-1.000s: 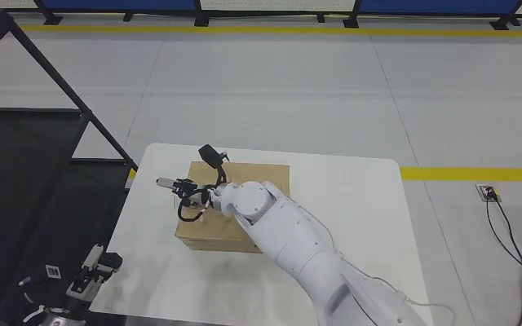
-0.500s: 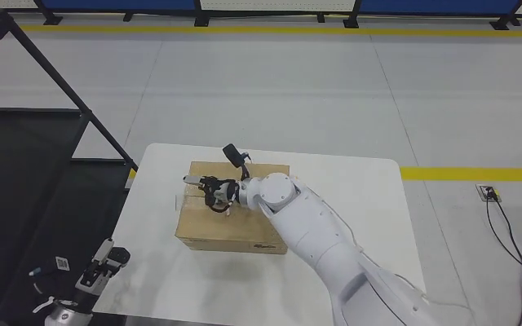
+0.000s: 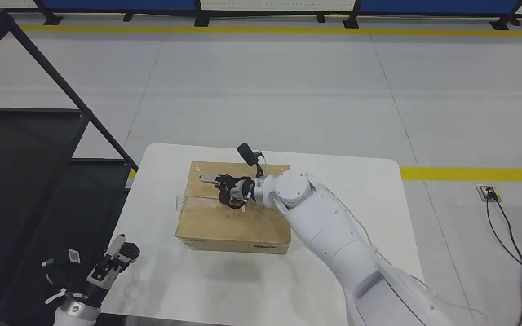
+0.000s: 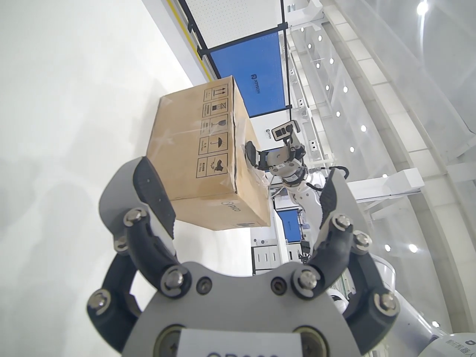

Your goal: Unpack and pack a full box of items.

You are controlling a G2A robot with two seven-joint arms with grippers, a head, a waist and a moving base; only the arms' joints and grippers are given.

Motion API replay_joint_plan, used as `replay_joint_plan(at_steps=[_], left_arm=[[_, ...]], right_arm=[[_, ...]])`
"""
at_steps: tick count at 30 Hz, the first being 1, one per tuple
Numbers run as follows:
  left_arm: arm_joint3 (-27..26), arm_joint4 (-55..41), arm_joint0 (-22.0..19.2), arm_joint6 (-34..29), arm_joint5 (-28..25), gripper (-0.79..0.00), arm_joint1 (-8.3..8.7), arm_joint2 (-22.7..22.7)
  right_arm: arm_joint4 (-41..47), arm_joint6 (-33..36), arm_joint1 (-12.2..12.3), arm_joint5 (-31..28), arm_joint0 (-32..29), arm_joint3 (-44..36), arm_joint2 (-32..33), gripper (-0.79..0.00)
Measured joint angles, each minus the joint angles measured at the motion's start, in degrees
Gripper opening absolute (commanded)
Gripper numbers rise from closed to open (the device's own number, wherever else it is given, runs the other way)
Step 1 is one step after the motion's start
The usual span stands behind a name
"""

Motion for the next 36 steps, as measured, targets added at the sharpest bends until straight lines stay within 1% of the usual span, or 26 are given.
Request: replay_joint_plan(at_steps=[6,12,18,22,25,31,36], left_arm=[[-0.48,0.83,-0.37,0.00,0.52,0.000,0.04,0.71],[-0.78,1.37,-0.46,0.24,0.69,0.000,0.04,1.33],[-0.69,1.44,-0.46,0.40,0.71,0.000,0.08,1.52],[-0.65,1.61,-0.49,0.41,0.80,0.000,0.12,1.60],[-0.69,1.71,-0.57,0.33,0.89,0.000,0.15,1.75],[-0.73,1.81,-0.65,0.26,0.95,0.000,0.22,1.87],[-0.64,1.65,-0.69,0.14,0.92,0.000,0.26,1.99]], right_arm=[[-2.10,0.24,2.42,0.98,-2.43,-5.39,1.59,0.000],[-5.63,-2.71,5.30,4.87,-5.98,-12.50,3.87,0.000],[-8.00,-0.41,8.63,8.19,-11.21,-22.40,7.70,0.000],[-10.28,1.85,11.06,10.90,-15.72,-31.01,11.04,0.000],[-13.32,1.23,12.53,14.04,-19.02,-37.19,13.07,0.000],[-20.42,-2.67,14.34,21.86,-24.12,-46.81,15.18,0.000],[-22.82,-2.33,15.33,24.36,-26.92,-52.01,16.69,0.000]])
